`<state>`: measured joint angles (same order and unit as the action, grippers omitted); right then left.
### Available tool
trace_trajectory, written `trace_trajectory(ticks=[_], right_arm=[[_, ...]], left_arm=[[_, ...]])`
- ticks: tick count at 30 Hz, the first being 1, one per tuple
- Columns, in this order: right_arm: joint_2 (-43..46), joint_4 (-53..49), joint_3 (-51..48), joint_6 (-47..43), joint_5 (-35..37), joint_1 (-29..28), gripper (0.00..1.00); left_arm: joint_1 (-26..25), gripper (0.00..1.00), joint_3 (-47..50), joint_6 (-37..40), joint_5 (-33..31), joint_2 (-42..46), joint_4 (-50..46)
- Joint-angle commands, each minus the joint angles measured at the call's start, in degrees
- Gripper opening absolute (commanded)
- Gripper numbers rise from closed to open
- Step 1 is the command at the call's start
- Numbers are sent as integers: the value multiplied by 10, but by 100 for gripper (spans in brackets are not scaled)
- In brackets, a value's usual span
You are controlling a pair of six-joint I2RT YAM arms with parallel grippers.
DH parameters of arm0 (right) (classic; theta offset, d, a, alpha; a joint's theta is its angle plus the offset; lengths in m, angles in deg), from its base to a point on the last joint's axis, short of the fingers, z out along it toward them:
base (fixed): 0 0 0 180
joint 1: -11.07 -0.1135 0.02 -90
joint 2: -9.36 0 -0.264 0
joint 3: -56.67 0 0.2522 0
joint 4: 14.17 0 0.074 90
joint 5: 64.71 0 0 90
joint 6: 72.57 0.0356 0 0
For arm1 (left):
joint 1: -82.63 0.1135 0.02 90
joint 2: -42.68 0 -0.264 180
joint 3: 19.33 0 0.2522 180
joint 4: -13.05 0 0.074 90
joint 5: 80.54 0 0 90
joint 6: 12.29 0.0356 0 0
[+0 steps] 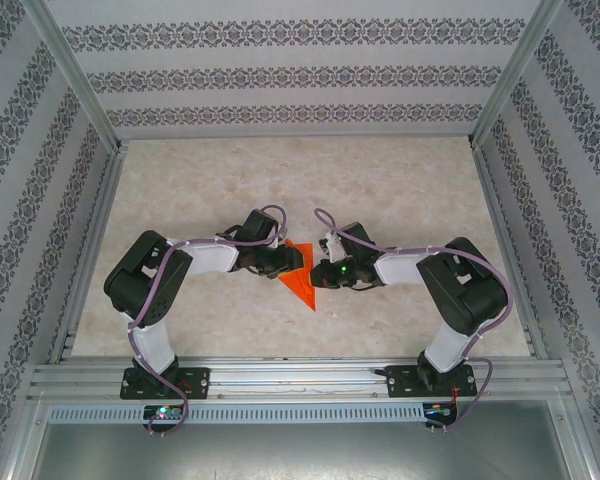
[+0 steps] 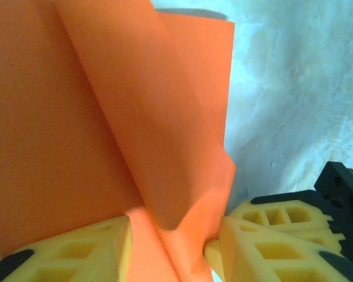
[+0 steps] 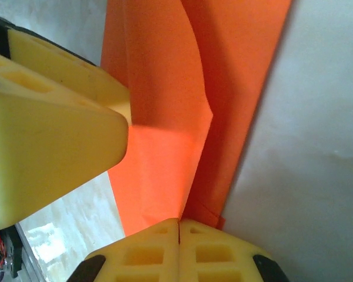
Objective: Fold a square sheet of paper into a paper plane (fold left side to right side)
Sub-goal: Fourth fold the wing at the center of the table.
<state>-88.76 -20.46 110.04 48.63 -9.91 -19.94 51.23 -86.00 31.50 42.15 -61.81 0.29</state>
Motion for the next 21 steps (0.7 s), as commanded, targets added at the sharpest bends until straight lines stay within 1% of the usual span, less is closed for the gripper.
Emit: trace_trajectory(ticks=[1,9,21], right_arm=[[15,-10,-5,1,-2,-7,0],[16,-19,-6,0,20,-7,0],[14,-34,3,-4,30,1,0]], left_arm=[[-5,45,7,10,-35,-22,-32],[-5,45,8,10,-34,-21,-31],[-5,45,7,11,-35,-21,-32]])
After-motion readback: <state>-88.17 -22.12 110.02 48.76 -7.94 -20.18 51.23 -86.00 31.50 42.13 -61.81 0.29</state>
